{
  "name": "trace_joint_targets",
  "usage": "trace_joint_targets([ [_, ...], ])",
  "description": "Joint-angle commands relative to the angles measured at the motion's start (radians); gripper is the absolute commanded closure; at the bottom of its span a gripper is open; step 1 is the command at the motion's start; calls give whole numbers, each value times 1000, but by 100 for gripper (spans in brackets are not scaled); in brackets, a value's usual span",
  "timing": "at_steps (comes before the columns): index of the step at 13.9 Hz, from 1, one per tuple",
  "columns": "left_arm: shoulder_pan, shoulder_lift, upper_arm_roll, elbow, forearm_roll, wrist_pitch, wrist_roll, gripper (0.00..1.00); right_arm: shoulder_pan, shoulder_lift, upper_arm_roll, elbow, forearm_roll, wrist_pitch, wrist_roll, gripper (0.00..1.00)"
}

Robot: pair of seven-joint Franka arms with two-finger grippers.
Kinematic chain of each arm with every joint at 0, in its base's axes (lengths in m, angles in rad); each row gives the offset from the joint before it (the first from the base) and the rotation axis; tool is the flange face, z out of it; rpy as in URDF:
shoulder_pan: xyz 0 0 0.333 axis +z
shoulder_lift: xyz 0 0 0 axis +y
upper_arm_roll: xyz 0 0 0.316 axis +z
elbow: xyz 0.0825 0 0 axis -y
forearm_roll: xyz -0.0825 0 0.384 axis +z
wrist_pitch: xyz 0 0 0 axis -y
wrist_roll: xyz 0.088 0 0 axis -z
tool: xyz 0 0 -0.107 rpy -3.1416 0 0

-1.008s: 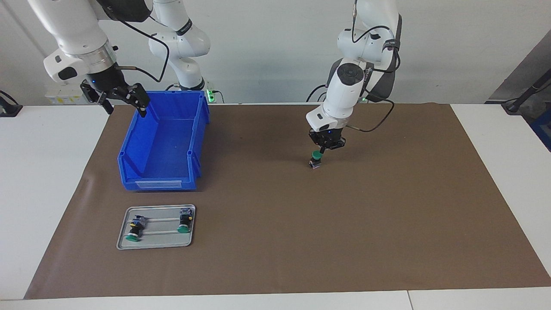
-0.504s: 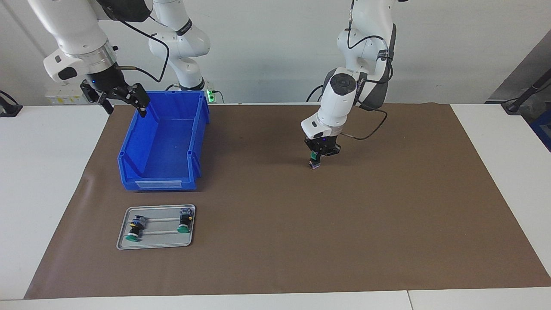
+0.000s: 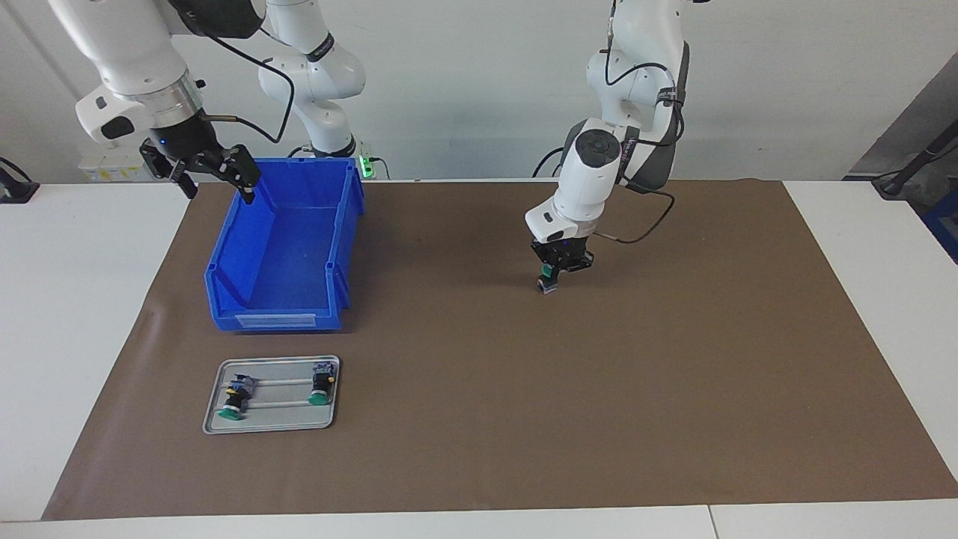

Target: Place and press button with both arms

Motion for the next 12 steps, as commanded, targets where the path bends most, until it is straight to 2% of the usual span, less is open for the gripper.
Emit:
trace_joint_targets([
  [1, -9, -6, 12, 36, 13, -69, -22, 100, -8, -9, -1, -16, -10, 15, -34, 0],
  [4, 38, -37, 16, 92, 13, -146, -19, 100, -8, -9, -1, -16, -9, 15, -30, 0],
  [5, 52, -48, 16, 92, 13, -147, -16, 72, -8, -9, -1, -15, -9, 15, -27, 0],
  [6, 69, -49, 16, 92, 13, -145, -14, 35, -8, -11, -1, -14, -4, 15, -24, 0],
  [7, 87, -49, 16, 92, 13, -142, -8, 10, -6, -14, -1, -11, -1, 17, -26, 0],
  [8, 122, -58, 16, 90, 11, -148, -11, 0, -2, -15, -1, -13, 4, 12, -26, 0],
  [10, 191, -77, 15, 90, 13, -177, -5, 0, 8, -17, 4, -14, 5, 14, -33, 0],
  [12, 245, -91, 16, 96, 11, -182, 1, 0, 21, -21, 21, -36, 5, 69, -75, 0],
])
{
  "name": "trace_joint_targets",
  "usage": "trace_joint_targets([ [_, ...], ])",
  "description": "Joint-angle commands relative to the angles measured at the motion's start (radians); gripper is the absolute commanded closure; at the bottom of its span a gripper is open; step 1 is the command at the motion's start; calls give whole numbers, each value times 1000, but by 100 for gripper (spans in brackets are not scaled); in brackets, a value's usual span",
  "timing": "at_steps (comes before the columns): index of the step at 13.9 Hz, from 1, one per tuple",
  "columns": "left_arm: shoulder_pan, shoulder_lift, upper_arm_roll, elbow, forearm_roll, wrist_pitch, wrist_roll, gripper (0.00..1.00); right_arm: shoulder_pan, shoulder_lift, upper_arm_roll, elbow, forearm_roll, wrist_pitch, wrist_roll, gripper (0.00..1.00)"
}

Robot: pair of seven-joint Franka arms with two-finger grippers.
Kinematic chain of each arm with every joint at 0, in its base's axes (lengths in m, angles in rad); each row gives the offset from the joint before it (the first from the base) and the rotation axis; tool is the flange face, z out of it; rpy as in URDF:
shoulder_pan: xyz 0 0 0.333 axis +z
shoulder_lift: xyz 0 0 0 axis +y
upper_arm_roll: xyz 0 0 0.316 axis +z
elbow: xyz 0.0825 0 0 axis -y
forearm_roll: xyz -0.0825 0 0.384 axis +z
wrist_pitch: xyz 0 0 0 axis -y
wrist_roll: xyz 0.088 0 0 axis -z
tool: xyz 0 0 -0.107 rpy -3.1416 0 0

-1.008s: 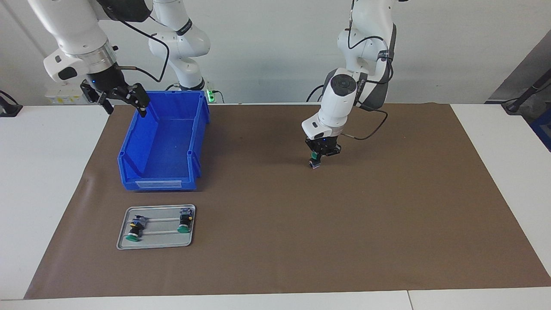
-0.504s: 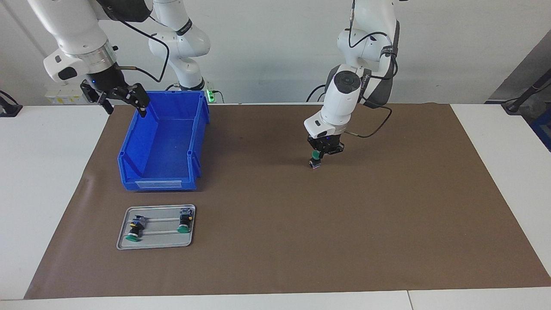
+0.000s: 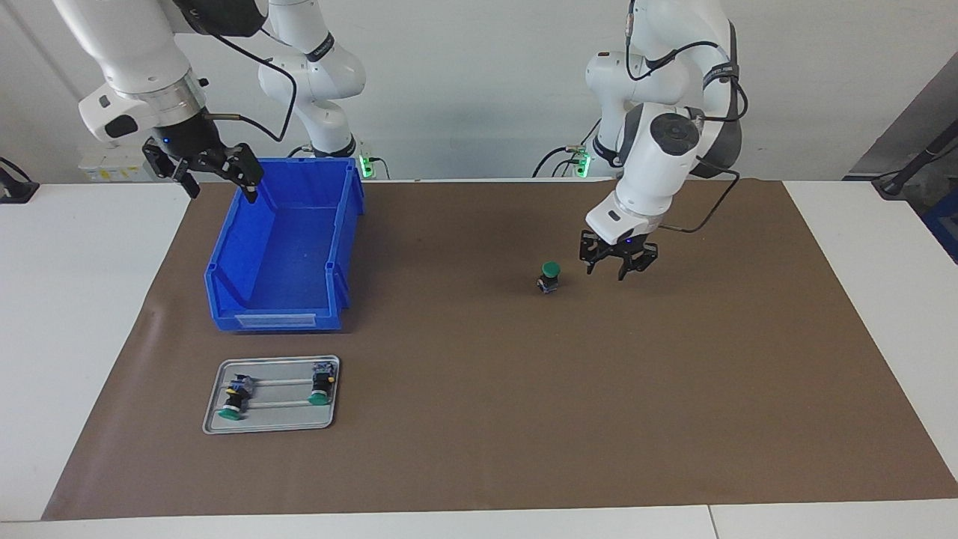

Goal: Place and press button with both arms
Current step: 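Withdraw the left gripper while the right gripper reaches the button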

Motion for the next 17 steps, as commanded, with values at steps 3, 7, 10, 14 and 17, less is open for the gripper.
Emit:
trace_joint_targets([
  [3, 133, -40, -8, 51, 11, -48, 3, 0, 89, -4, 20, -43, 10, 109, 36, 0],
  [7, 211, -48, -4, 233, 8, -242, 66, 0, 269, 50, 20, -59, 54, 224, 176, 0],
  [10, 261, -33, -4, 388, 4, -387, 80, 0, 436, 148, 20, -47, 68, 366, 349, 0],
  [14, 296, -5, -6, 535, 11, -552, 94, 0, 622, 304, 21, 6, 48, 517, 510, 0],
  [17, 296, 0, -8, 595, 13, -611, 94, 0, 709, 360, 21, 6, 40, 591, 538, 0],
])
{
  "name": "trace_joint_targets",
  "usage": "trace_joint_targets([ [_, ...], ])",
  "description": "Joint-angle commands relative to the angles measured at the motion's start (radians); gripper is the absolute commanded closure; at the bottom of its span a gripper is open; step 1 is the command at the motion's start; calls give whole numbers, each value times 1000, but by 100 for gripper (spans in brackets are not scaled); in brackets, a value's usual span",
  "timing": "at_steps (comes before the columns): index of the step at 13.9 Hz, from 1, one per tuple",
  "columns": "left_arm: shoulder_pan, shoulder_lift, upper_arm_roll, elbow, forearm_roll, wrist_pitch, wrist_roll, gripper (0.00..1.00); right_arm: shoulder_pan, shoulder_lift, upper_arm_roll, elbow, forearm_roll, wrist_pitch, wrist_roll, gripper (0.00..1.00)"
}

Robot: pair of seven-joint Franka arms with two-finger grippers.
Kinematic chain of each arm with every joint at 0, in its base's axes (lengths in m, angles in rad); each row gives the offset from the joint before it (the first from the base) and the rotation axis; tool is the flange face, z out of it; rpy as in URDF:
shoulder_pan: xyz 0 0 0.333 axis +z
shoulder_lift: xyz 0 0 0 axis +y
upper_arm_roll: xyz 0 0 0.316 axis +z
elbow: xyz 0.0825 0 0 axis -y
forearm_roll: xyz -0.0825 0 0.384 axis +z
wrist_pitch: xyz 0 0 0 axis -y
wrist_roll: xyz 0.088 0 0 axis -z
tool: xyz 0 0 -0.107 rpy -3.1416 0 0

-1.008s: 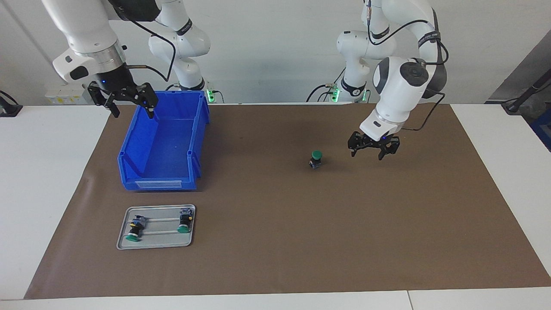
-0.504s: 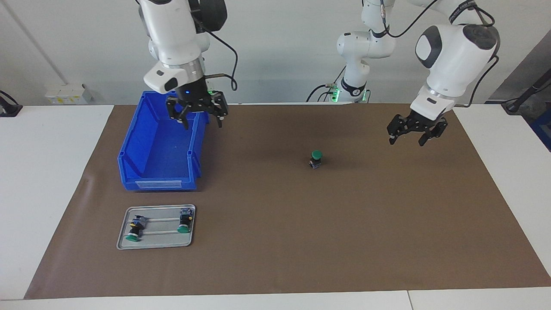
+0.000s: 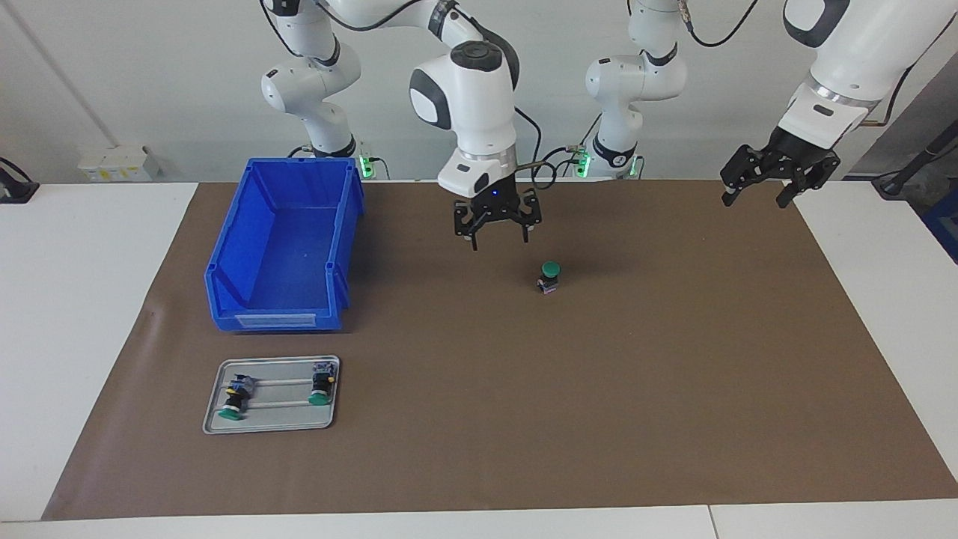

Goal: Place and press button with both arms
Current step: 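Grasp the green button with the right gripper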

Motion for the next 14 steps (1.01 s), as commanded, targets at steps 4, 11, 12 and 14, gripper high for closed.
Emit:
trace_joint_targets([
  [4, -3, -15, -11, -25, 13, -10, 12, 0, 97, 113, -7, 20, -44, 119, 13, 0],
  [11, 9, -23, -11, -30, 14, -54, 17, 0, 150, 268, -7, 17, -113, 291, 10, 0],
  [12, 9, -23, -11, -30, 14, -54, 17, 0, 158, 268, -7, 10, -113, 285, 10, 0],
  [14, 9, -23, -11, -30, 17, -50, 29, 0, 158, 266, -7, -7, -114, 283, 8, 0],
])
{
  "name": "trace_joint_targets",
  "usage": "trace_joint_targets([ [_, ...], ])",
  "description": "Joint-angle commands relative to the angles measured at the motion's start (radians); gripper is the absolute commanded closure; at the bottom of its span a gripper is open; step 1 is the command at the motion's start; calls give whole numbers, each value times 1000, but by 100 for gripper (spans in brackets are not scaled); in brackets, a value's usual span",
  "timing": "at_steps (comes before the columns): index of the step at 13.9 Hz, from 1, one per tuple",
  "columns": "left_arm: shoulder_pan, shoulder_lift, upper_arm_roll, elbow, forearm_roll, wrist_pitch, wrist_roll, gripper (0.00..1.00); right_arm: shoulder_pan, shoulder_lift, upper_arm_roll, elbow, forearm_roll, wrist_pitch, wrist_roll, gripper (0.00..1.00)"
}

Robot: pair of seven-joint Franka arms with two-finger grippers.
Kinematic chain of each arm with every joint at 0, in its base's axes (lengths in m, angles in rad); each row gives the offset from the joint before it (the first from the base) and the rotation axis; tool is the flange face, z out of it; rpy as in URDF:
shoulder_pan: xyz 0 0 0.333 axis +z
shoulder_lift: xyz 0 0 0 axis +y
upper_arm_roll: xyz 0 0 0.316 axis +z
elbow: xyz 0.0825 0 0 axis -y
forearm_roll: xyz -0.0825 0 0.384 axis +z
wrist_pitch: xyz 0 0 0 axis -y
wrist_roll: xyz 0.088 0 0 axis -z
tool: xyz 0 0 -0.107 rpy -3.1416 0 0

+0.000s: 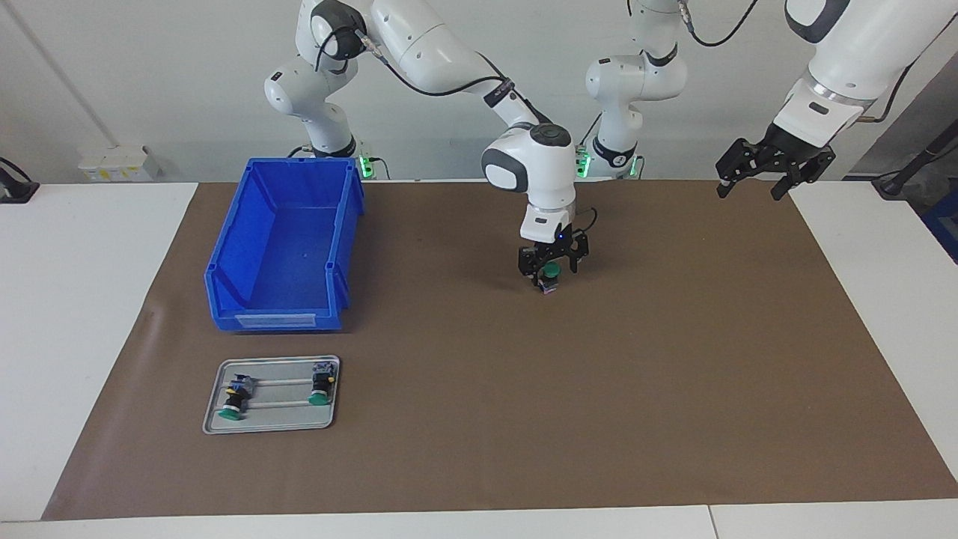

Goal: Place and press button with both arms
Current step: 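Grasp the green button with the right gripper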

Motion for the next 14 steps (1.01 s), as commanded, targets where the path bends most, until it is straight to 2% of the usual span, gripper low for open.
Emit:
trace_joint_targets([
  [1, 8, -24, -3, -25, 26, -2, 27, 0, 2, -10, -5, -16, -19, -11, 3, 0],
  [7, 8, -24, -3, -25, 33, 4, 27, 0, 2, -15, -5, -33, -19, -16, 1, 1],
  [10, 8, -24, -3, -26, 33, 4, 23, 0, 2, -15, -5, -35, -19, -16, 1, 12],
  [11, 8, -24, -3, -26, 33, 4, 23, 0, 2, -16, -7, -35, -19, -16, -1, 23],
  [12, 6, -24, -5, -26, 33, 4, 23, 0, 2, -16, -7, -35, -19, -16, -1, 41],
  [13, 6, -24, -5, -26, 33, 4, 23, 0, 2, -16, -7, -36, -20, -19, -1, 64],
  [14, 8, -25, -5, -26, 33, 4, 23, 0, 2, -18, -7, -36, -20, -37, 1, 100],
])
